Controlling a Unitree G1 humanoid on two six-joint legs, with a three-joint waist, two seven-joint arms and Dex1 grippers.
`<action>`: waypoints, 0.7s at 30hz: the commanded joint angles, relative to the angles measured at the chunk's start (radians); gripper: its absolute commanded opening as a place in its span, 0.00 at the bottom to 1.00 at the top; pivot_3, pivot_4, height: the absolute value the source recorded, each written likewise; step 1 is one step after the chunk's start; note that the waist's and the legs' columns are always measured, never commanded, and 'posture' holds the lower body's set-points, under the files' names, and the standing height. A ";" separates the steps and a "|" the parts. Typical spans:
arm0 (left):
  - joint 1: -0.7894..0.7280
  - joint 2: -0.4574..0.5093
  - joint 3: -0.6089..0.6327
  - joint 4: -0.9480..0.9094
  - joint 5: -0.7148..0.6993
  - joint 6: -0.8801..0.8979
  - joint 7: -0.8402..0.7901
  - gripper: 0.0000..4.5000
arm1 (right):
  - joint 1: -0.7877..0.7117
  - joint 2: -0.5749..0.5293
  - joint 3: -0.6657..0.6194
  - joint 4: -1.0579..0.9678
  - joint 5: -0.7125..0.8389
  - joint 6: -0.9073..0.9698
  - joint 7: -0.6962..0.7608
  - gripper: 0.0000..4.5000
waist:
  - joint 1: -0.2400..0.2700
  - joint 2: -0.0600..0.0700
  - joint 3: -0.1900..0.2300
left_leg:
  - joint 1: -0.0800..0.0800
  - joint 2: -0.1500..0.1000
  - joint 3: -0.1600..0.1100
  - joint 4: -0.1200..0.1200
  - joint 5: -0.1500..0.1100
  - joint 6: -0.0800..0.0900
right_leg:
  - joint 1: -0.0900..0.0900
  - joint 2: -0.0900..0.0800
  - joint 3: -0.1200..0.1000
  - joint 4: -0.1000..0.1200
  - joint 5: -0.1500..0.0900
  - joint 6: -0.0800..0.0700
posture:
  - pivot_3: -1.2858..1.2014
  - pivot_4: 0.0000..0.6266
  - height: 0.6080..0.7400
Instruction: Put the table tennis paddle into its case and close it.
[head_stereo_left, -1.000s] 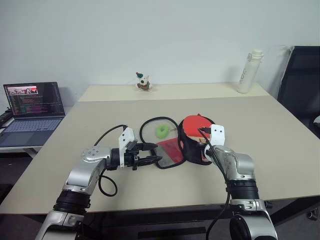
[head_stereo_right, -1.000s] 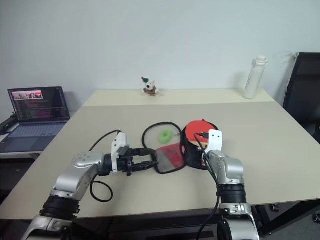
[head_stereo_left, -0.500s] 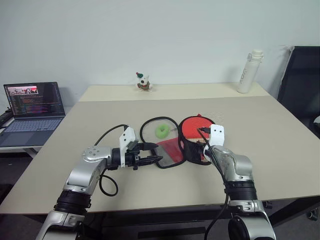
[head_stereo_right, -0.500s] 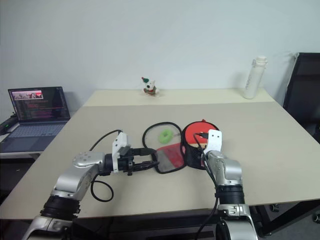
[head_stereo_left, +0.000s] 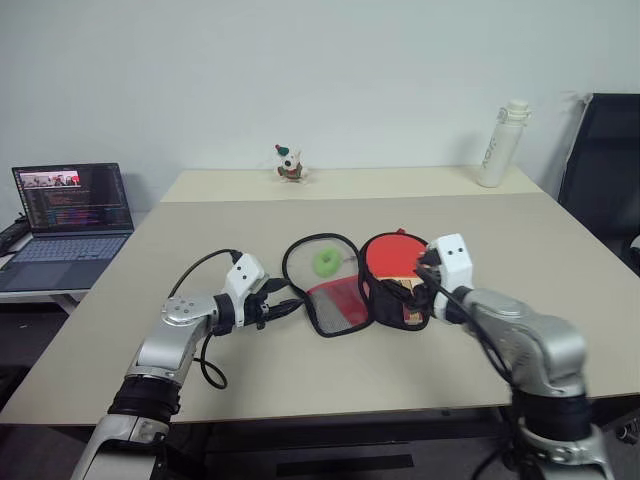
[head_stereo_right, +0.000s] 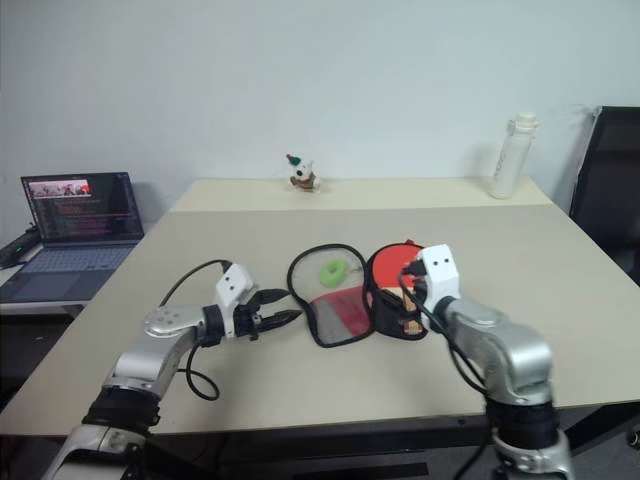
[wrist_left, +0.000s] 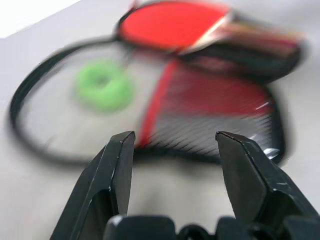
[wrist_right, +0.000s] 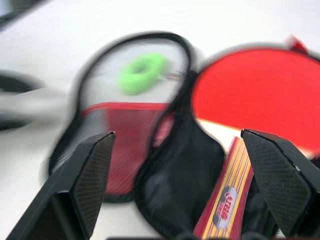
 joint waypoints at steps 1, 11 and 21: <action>-0.050 -0.001 0.003 0.062 0.042 -0.057 0.029 0.41 | -0.015 -0.077 -0.056 -0.079 0.090 0.017 0.097 0.99 | 0.001 0.000 0.000 | 0.000 0.000 0.000 0.000 0.000 0.000 | 0.000 0.000 0.000 0.000 0.000 0.000 | 0.52 0.24 1.00; -0.199 -0.059 -0.033 0.376 0.179 -0.137 0.160 0.00 | -0.014 -0.183 -0.089 -0.068 0.122 -0.005 0.136 0.99 | 0.009 -0.001 0.000 | -0.001 -0.001 0.000 0.000 0.000 0.000 | 0.000 0.000 0.000 0.000 0.000 0.000 | 0.52 0.24 1.00; -0.260 -0.153 -0.032 0.522 0.191 -0.129 0.191 0.00 | 0.018 -0.223 -0.073 -0.081 0.125 -0.036 0.168 0.99 | 0.014 -0.001 0.000 | -0.001 -0.001 -0.001 0.001 0.000 0.000 | 0.000 0.000 -0.001 0.000 0.000 0.000 | 0.52 0.24 1.00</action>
